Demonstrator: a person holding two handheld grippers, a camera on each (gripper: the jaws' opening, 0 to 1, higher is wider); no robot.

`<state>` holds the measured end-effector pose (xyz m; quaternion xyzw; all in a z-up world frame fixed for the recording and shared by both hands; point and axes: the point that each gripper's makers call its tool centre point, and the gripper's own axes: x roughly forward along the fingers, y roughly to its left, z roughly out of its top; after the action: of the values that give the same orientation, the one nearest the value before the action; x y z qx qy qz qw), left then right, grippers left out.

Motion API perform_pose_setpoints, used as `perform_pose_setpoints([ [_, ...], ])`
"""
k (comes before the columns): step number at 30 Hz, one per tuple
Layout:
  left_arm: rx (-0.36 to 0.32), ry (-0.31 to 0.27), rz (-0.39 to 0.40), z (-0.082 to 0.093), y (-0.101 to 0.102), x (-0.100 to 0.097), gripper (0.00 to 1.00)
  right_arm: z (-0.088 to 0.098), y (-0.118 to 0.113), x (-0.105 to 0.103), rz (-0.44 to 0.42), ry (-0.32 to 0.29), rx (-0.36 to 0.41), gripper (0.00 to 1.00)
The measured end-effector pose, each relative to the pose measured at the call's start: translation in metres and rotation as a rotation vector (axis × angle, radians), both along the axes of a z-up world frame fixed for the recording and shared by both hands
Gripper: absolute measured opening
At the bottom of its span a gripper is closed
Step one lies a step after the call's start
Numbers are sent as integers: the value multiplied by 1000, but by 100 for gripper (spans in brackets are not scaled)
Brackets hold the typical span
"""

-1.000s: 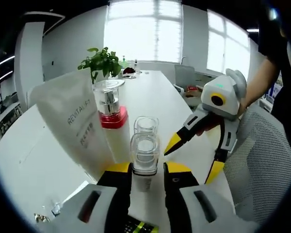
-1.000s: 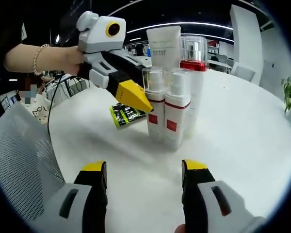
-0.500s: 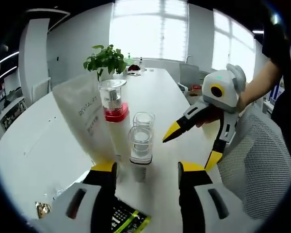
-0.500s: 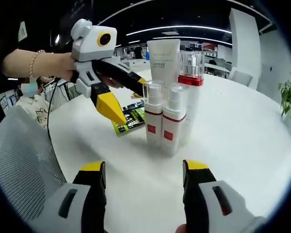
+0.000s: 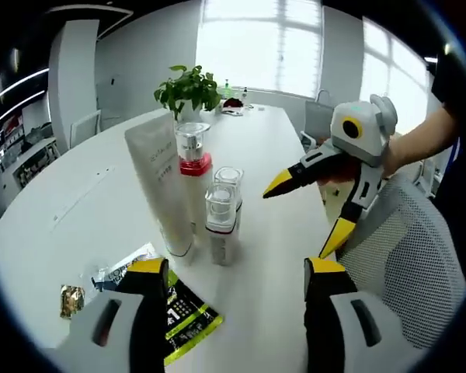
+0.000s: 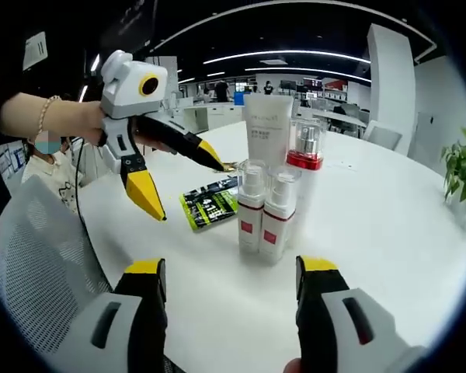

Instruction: Arrange the skincare products in the storage area until every visible bottle or jar stands upright without overlapping.

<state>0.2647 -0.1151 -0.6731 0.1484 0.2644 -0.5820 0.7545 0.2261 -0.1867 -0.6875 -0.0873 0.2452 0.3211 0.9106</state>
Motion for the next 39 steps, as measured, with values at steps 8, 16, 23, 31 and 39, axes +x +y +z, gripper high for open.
perform_pose_setpoints([
  [8,8,61,88,1,23,-17,71,15,7,-4,9,-16,9,72],
  [16,-44,93,169,19,40,-39,83,27,17,-16,29,-17,14,76],
  [23,-73,105,249,26,68,-54,88,34,25,-25,41,-14,29,80],
  [31,-104,140,402,23,101,-74,94,35,33,-36,60,3,38,83],
  [39,-99,154,513,14,126,-94,99,41,37,-38,65,-6,69,86],
])
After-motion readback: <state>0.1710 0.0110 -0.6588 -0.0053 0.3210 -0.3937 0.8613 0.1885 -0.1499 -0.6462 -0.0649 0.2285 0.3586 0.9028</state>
